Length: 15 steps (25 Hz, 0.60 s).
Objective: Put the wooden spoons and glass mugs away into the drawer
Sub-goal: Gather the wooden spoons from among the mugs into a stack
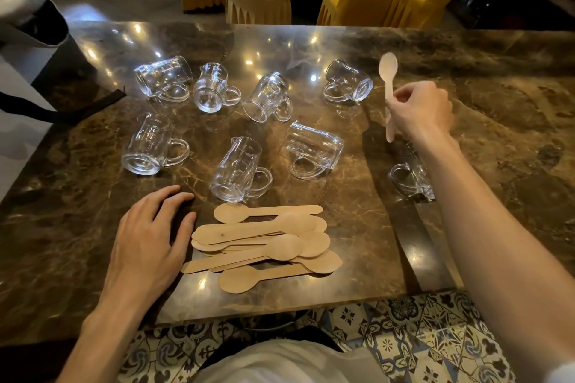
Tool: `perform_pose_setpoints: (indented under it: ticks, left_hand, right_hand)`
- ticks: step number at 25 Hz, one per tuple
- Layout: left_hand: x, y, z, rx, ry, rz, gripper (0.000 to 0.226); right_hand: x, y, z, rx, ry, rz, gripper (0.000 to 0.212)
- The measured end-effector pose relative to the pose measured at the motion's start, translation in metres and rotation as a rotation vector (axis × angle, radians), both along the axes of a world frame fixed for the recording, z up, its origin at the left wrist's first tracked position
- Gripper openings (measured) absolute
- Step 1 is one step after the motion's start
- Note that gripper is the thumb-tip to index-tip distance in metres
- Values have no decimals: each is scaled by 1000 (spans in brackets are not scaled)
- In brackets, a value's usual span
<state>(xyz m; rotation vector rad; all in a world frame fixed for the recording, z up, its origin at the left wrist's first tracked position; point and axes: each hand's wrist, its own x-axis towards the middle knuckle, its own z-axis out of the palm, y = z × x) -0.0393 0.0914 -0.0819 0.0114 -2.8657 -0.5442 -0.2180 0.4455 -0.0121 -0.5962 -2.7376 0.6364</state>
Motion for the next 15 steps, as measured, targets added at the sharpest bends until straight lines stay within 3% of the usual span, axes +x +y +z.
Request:
perform_pose_setpoints:
  ticks: [3,6,15]
  left_hand:
    - [0,0,1,-1,-10,4,34]
    - [0,0,1,3,-8,3,34]
    - [1,0,2,13,-19,0,34]
  right_hand:
    - [19,-29,21,-58,164,201,26]
    - [41,-60,37,-107,208,392,18]
    - [117,-119,29,-25,16,892,19]
